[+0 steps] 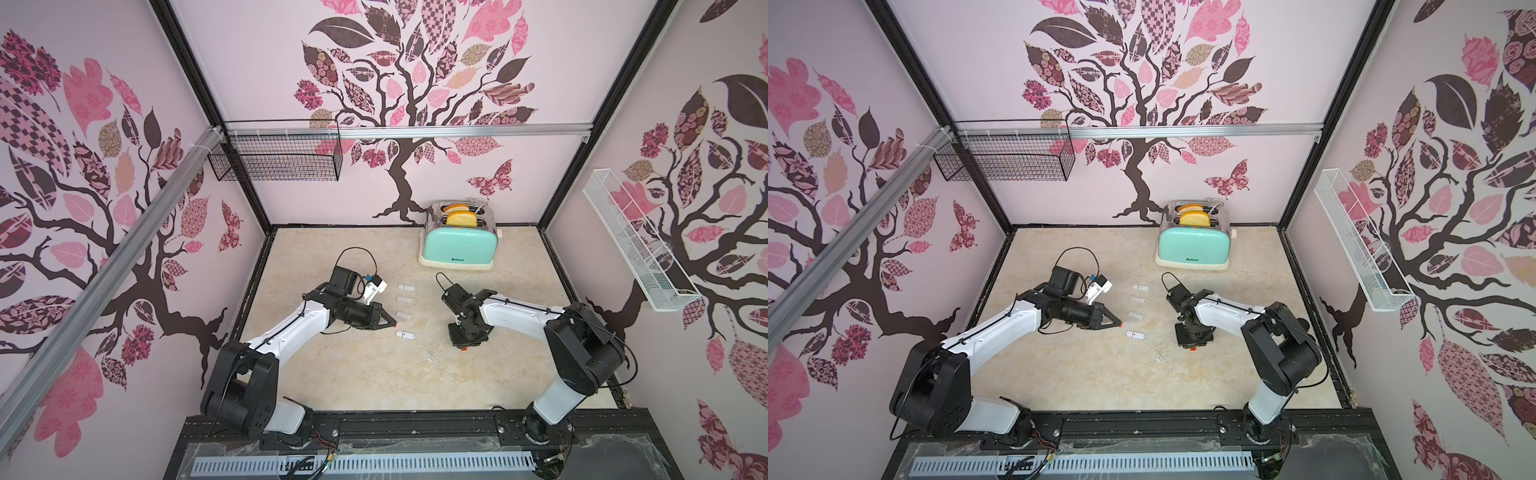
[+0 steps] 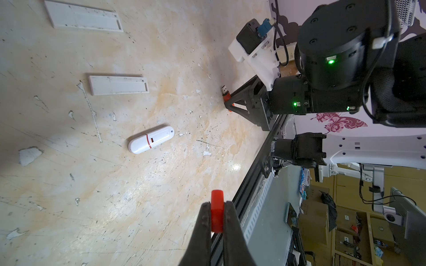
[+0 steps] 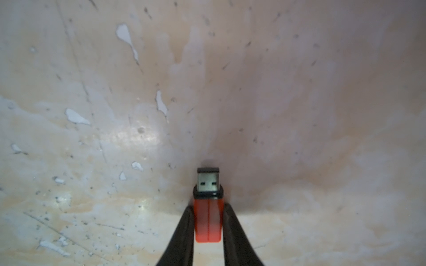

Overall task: Close the usb drive cover
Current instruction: Pick up the USB drive from the center of the board, then close the cover of the USB drive.

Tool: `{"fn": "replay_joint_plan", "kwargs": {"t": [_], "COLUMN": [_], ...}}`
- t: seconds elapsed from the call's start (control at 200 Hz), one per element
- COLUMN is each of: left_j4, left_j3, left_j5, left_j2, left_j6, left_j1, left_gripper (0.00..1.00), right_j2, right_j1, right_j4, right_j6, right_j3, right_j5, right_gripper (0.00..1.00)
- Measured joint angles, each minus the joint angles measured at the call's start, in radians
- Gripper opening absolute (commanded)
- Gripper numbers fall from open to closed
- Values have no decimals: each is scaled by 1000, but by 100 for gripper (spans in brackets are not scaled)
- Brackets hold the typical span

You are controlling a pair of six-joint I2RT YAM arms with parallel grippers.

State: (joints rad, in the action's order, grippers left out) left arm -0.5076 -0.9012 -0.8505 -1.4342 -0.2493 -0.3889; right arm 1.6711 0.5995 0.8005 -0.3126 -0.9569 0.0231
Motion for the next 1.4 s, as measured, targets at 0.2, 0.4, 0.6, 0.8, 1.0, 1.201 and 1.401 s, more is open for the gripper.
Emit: {"fn": "replay_joint_plan", "kwargs": {"t": [0.2, 0.4, 0.6, 0.8, 1.0, 1.201, 1.401], "left_j4": [-2, -2, -4, -6, -4, -4, -9], "left_j3": [0, 0, 0, 0, 0, 0, -2], "left_j5": [-2, -8, -26, -45, -64, -79, -79], "left_j2": [0, -1, -17, -21, -37, -56, -58], "left_j6": [0, 2, -2, -8, -24, -39, -39], "left_j1": [0, 0, 0, -4, -4, -5, -15], "left_gripper": [0, 0, 0, 0, 0, 0, 0], "right_j2": [-7, -24, -92, -179, -217, -217, -214], "right_j1": [2, 15, 114, 203, 287, 327, 334], "right_j4": [-5, -31, -98, -191, -281, -354, -392], "right_j6": [1, 24, 72, 129, 233, 346, 419], "right_j3": [3, 14, 18, 18, 18, 18, 16], "right_j5": [-5, -45, -101, -123, -85, -59, -36], "right_gripper": [6, 5, 0, 0, 0, 0, 0]}}
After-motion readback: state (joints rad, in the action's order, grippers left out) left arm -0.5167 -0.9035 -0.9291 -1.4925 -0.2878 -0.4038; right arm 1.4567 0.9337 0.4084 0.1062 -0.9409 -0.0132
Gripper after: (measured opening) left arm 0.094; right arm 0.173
